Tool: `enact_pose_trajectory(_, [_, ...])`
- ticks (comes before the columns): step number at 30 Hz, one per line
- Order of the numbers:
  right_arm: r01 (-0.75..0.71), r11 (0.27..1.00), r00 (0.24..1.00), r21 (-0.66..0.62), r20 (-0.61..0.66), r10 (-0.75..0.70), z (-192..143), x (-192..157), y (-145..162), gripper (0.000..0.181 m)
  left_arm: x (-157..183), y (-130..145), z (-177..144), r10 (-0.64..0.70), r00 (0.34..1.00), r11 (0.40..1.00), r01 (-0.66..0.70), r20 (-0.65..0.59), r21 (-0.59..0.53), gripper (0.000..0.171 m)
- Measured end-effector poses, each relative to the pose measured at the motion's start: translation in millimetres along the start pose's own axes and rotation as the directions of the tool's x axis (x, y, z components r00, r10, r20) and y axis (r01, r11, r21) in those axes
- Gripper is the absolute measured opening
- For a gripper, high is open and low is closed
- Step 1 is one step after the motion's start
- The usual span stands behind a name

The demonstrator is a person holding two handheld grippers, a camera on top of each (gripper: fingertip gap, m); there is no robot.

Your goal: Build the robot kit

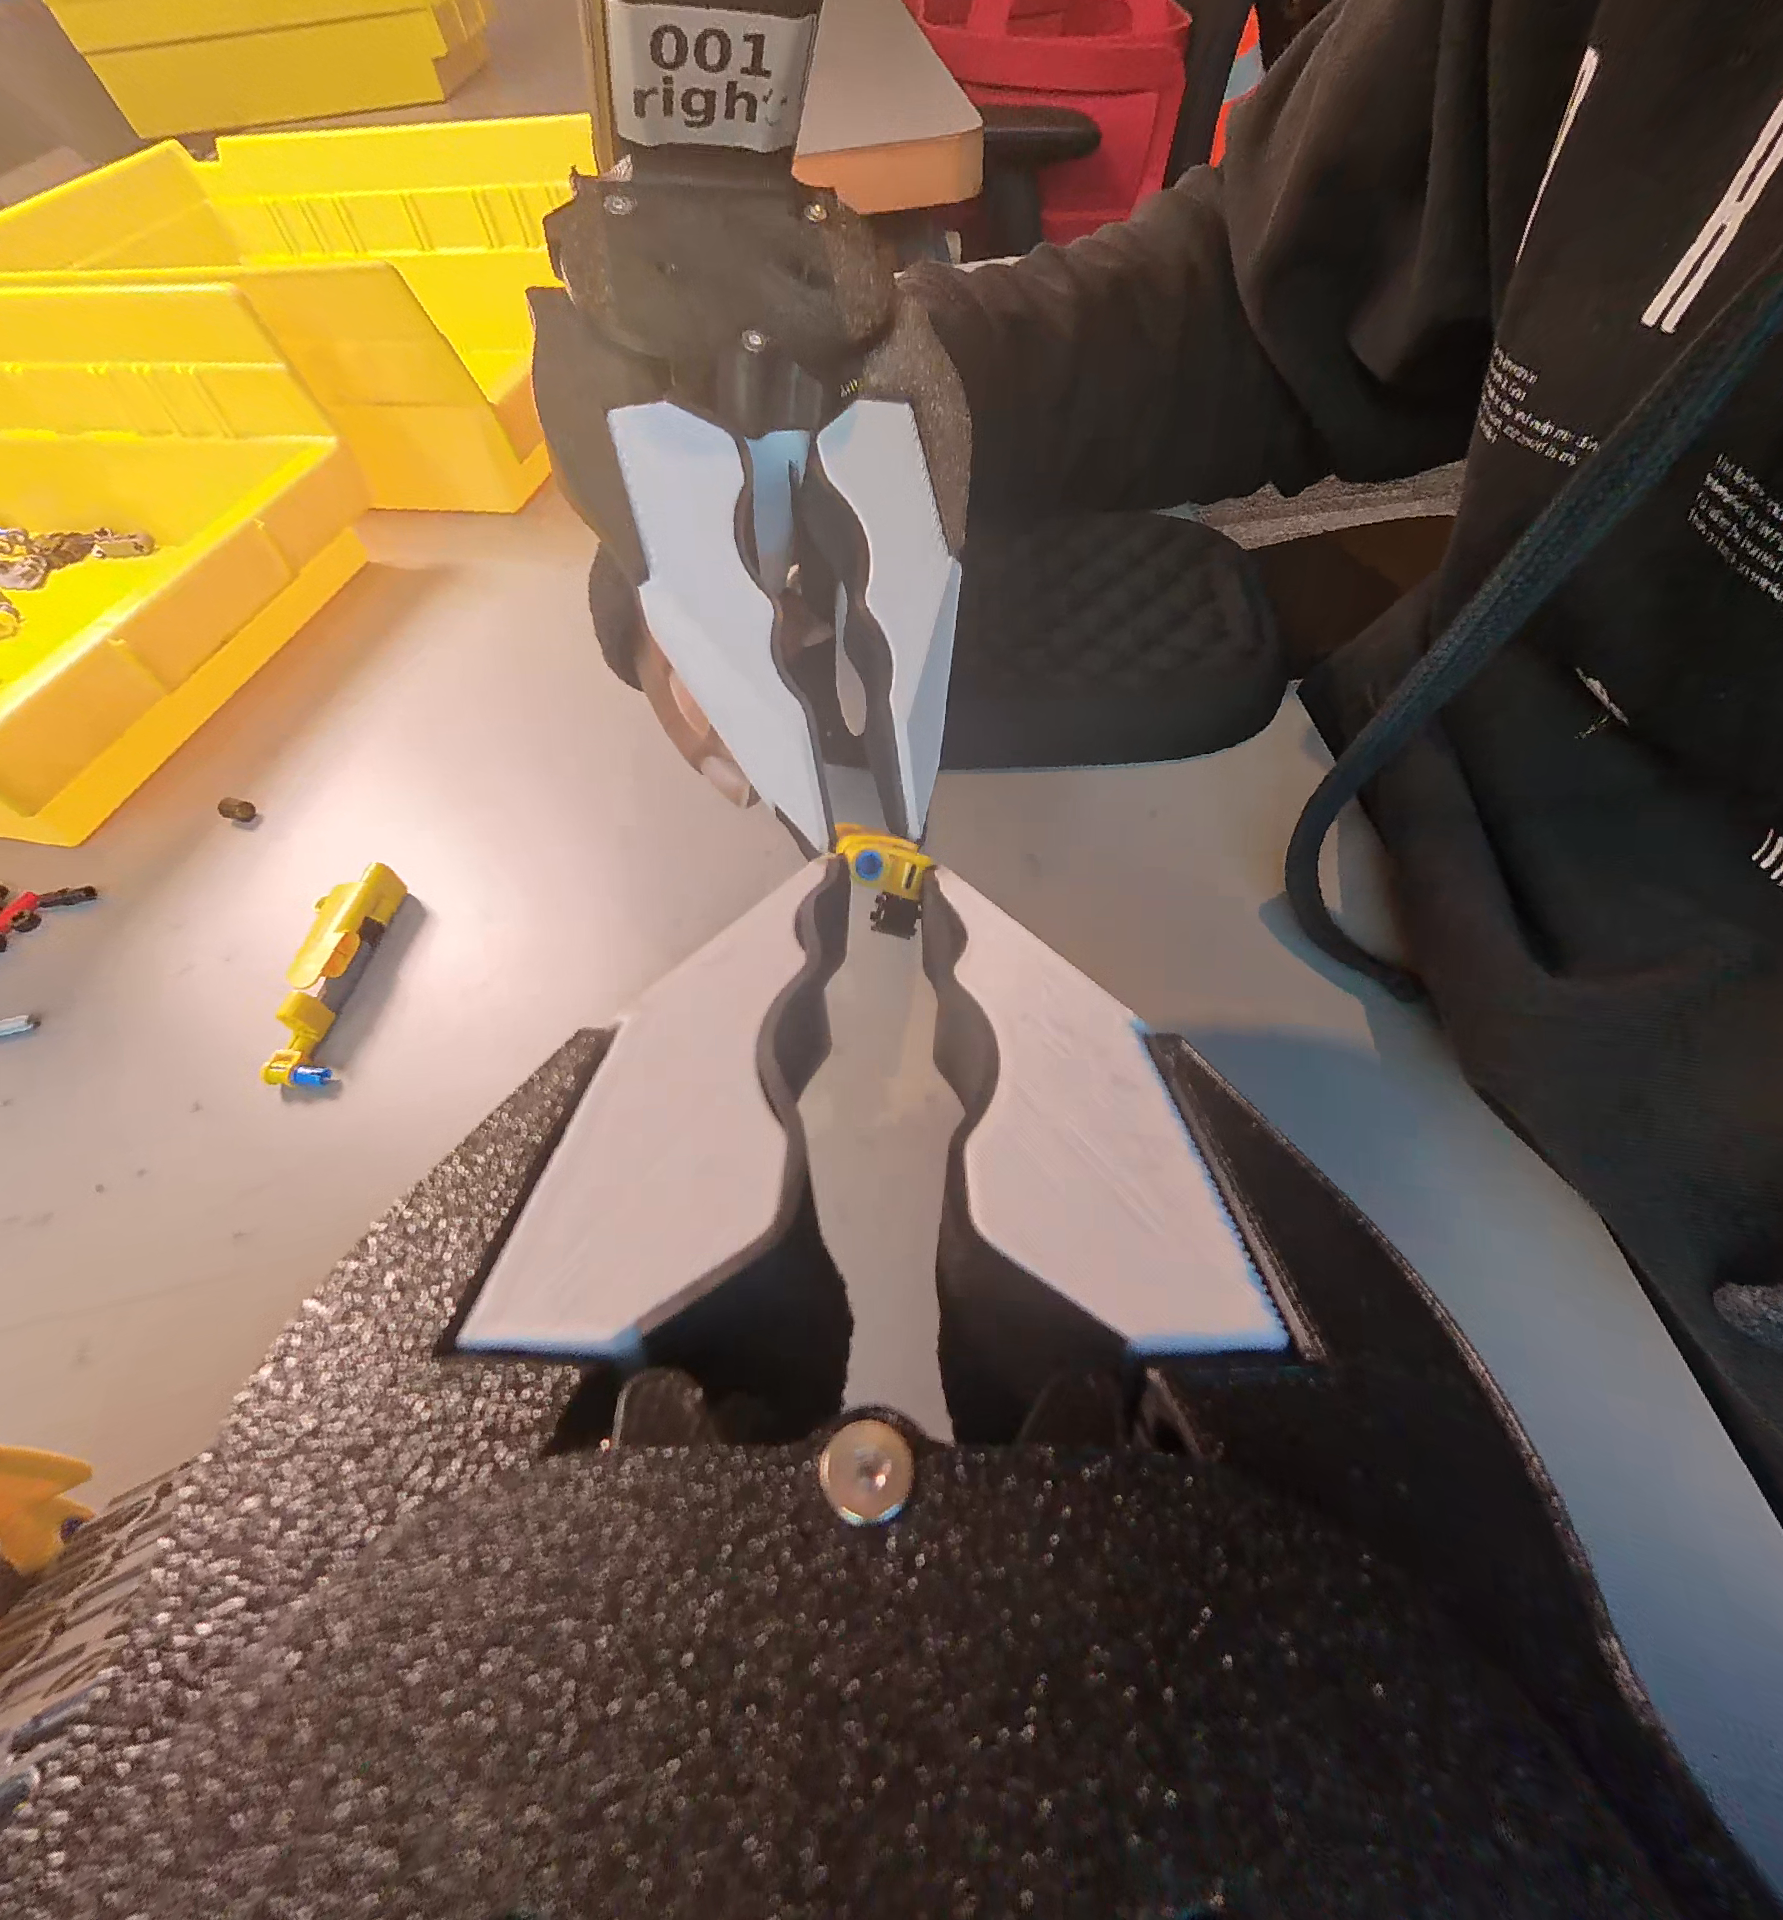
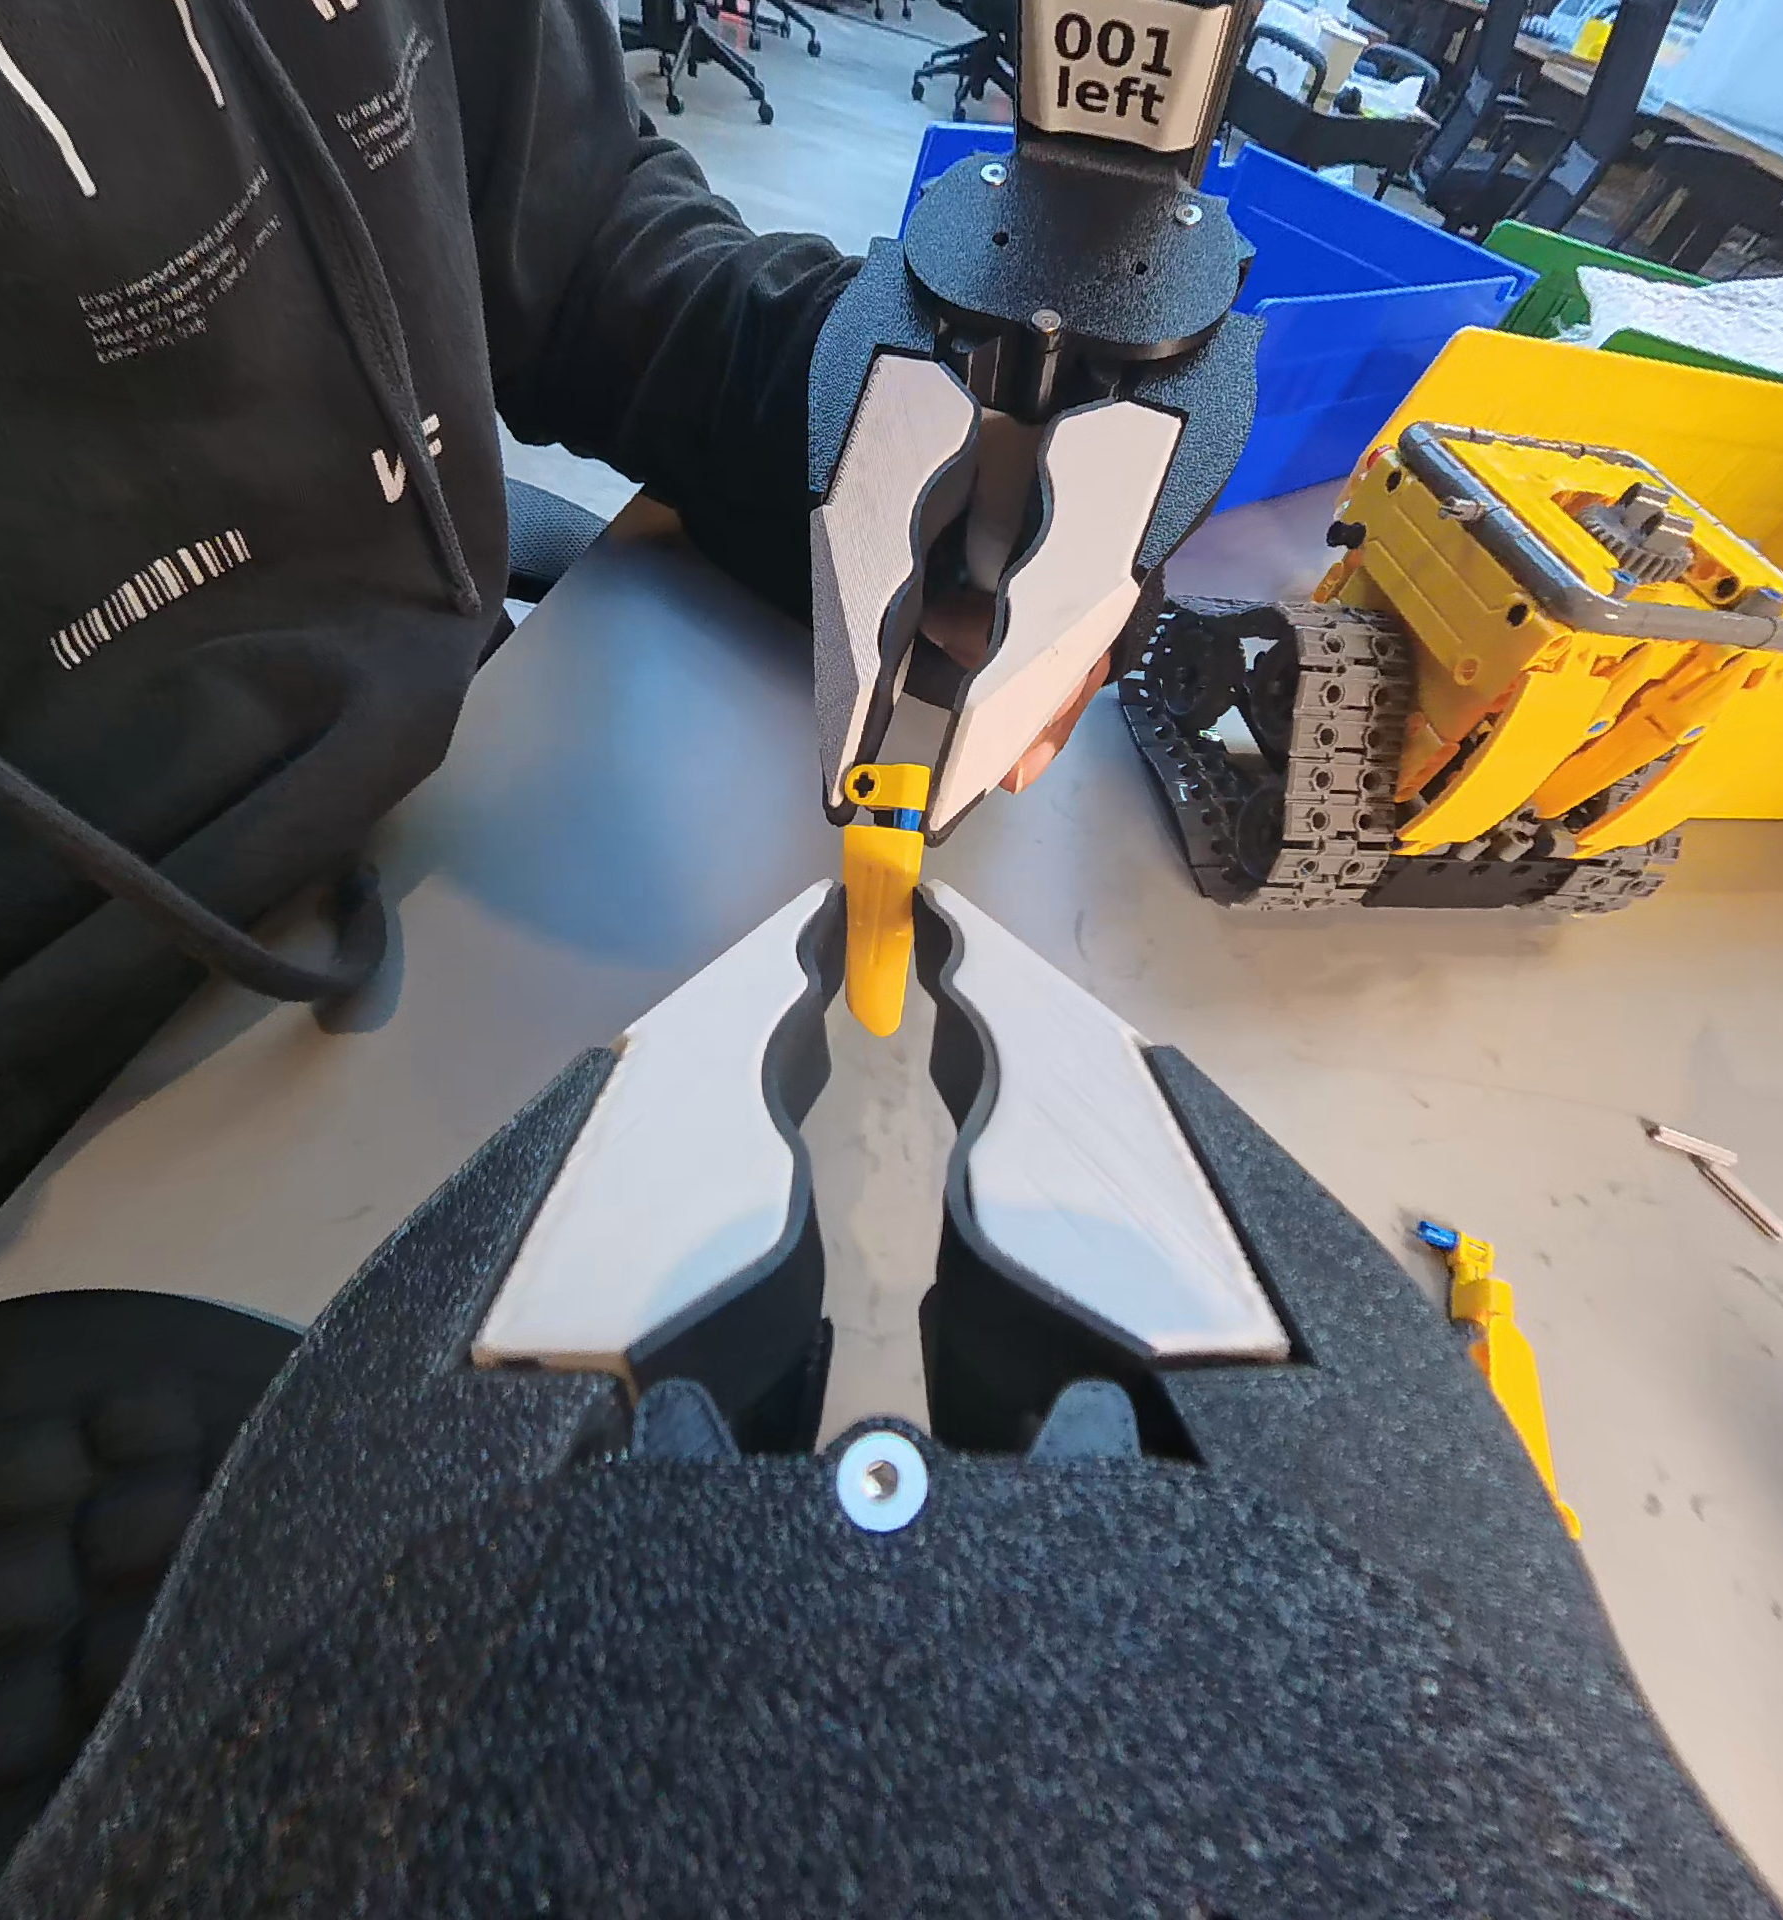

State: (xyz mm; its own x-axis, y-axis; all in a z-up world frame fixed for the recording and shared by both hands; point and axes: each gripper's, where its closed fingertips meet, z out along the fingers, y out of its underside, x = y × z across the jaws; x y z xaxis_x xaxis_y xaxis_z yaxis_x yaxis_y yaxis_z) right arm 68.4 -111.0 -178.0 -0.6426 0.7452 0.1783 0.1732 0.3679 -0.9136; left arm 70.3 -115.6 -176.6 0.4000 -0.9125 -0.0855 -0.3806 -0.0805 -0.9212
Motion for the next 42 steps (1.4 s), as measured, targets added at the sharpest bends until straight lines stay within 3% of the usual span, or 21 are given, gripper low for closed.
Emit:
enact_pose_trajectory(9, [-0.017, 1.0, 1.0, 0.0, -0.008, 0.017, 0, 2, 0, 0.012, -2, 3, 1, 0.012, 1.0, 1.0, -0.011, 0.018, -0.017, 0.013])
enact_pose_trajectory(17, [-0.186, 0.98, 0.974, 0.07, 0.144, 0.174, -10, -6, -9, 0.024, 10, -13, 1, 0.1, 0.995, 0.993, -0.1, -0.004, 0.069, 0.013])
enact_pose_trajectory(20, [-0.197, 0.979, 0.963, 0.061, 0.197, 0.182, -9, -15, -12, 0.018, 11, -17, 2, 0.136, 0.991, 0.987, -0.136, 0.012, 0.085, 0.013])
enact_pose_trajectory(31, [-0.27, 0.962, 0.952, 0.035, 0.158, 0.261, -11, -3, -5, 0.013, 1, -17, -2, 0.136, 0.987, 0.986, -0.144, 0.088, 0.086, 0.018])
enact_pose_trajectory(36, [-0.27, 0.962, 0.951, 0.024, 0.161, 0.263, -9, -3, -4, 0.013, 0, -13, 0, 0.162, 0.982, 0.985, -0.167, 0.101, 0.044, 0.015])
enact_pose_trajectory(42, [-0.24, 0.97, 0.961, 0.047, 0.156, 0.23, -6, -5, -9, 0.012, 2, -18, -3, 0.175, 0.98, 0.98, -0.183, 0.095, 0.075, 0.014])
